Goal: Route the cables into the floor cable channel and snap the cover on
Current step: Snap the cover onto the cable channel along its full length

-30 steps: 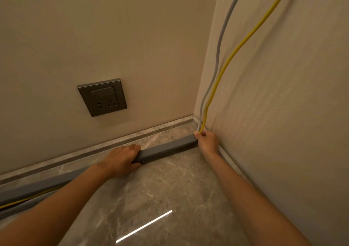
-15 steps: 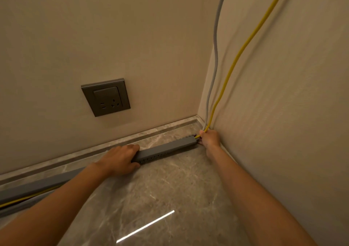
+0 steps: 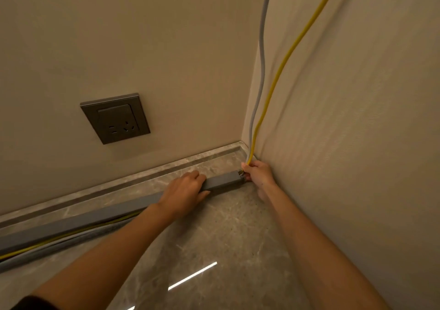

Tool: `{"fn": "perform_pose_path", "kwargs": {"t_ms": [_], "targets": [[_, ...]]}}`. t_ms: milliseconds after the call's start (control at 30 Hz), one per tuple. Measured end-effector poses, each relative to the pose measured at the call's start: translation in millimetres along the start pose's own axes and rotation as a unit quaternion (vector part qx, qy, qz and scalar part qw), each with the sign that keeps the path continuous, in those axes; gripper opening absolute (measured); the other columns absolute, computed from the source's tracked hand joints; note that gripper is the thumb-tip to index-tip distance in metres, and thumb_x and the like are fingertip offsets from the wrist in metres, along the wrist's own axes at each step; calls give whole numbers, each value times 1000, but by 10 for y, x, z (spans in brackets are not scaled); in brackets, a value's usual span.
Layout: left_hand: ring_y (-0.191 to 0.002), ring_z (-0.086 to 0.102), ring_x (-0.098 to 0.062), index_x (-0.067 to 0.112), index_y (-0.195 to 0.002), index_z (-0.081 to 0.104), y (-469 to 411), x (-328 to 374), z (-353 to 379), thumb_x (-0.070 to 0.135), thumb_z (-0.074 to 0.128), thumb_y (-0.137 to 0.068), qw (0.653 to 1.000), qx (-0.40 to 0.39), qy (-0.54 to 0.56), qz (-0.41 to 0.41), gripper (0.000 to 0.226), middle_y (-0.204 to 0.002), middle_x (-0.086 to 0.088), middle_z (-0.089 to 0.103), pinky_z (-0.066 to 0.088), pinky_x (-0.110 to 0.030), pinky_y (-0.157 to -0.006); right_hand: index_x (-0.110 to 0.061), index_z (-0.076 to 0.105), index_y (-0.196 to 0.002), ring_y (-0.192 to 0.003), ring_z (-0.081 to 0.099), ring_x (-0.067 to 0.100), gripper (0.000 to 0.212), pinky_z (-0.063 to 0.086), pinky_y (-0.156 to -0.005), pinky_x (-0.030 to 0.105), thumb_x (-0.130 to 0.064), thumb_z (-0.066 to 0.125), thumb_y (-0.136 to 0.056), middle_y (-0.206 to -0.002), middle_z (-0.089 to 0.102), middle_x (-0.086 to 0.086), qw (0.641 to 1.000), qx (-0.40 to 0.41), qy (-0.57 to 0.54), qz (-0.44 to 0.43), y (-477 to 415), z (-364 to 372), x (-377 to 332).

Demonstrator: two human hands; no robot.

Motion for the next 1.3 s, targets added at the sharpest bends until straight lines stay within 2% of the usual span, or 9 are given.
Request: {"fn": "perform_pose_path", "kwargs": {"t_ms": [100, 167, 367, 500, 600, 733, 900, 1067, 1300], "targets": [[-112, 52, -27, 9, -124, 43, -134, 134, 40, 36, 40, -96, 1000, -15, -6, -23, 39, -126, -11, 51, 45, -36, -90, -5, 62, -88, -59, 46, 9, 13, 44, -46, 11, -10, 51, -93, -67, 53, 2, 1000, -13, -6, 3, -8, 12, -2], [-113, 52, -30, 8, -124, 42, -207, 201, 57, 37, 40, -96, 999, -26, 4, -39, 41, -127, -13, 51, 44, -39, -90, 2, 63, -104, -61, 47, 9, 21, 42, -56, 18, -11, 52, -93, -68, 55, 1, 1000, -20, -2, 6, -35, 12, 24], [-105, 56, -32, 6, -116, 47, -366, 184, 59, 38, 39, -96, 995, -97, 26, -21, 38, -122, -17, 57, 45, -37, -83, -14, 61, -77, -70, 50, 8, 20, 39, -65, 17, -12, 50, -93, -75, 57, 1, 994, -102, -42, 1, 0, -3, 15], [-92, 54, -30, 4, -109, 50, -419, 114, 68, 35, 41, -96, 984, -152, 95, -20, 34, -109, -20, 59, 39, -32, -74, -10, 61, -85, -79, 53, 8, 15, 41, -74, 18, -3, 49, -91, -82, 59, 1, 982, -172, -81, -3, 55, -22, -2], [-79, 46, -21, 8, -93, 50, -449, 76, 69, 32, 43, -96, 971, -171, 167, -28, 25, -88, -11, 51, 33, -29, -61, -4, 56, -107, -84, 57, 11, 25, 48, -79, 17, 9, 48, -87, -88, 60, 4, 972, -222, -76, 0, 64, -51, 22], [-69, 41, -13, -5, -101, 58, -463, 52, 37, 28, 45, -95, 952, -171, 251, -31, 36, -78, -3, 46, 31, -23, -60, 5, 54, -115, -83, 58, 11, 27, 52, -76, 14, 9, 46, -89, -89, 62, 5, 969, -238, -60, -4, 63, -62, 33], [-71, 45, -5, 9, -102, 55, -470, 29, 112, 27, 47, -94, 944, -153, 289, -45, 21, -82, 3, 52, 36, -17, -62, -7, 57, -89, -58, 60, 5, 15, 53, -55, 9, 3, 46, -93, -83, 58, 5, 972, -228, -58, 13, 102, -37, 78], [-83, 50, -18, 2, -108, 60, -505, 64, 132, 26, 42, -97, 968, -111, 220, -33, 32, -93, -11, 59, 37, -25, -64, -9, 54, -84, -47, 64, 3, 17, 54, -55, 10, 5, 47, -92, -79, 57, 8, 973, -224, -48, -14, 116, -16, 92], [-75, 45, -22, 20, -59, 36, -576, 138, 155, 24, 31, -100, 983, -81, 164, -35, 42, -77, -10, 49, 30, -28, -69, -2, 55, -100, -60, 70, 5, 17, 56, -63, 10, 9, 47, -90, -85, 62, 9, 962, -259, -87, 14, 128, -9, 130]]}}
Point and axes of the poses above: each hand's wrist, its own y-axis away from the middle knuckle, its own z-axis out of the palm, x = y × z, the point moved 5 cm from there along -y, towards the middle knuckle
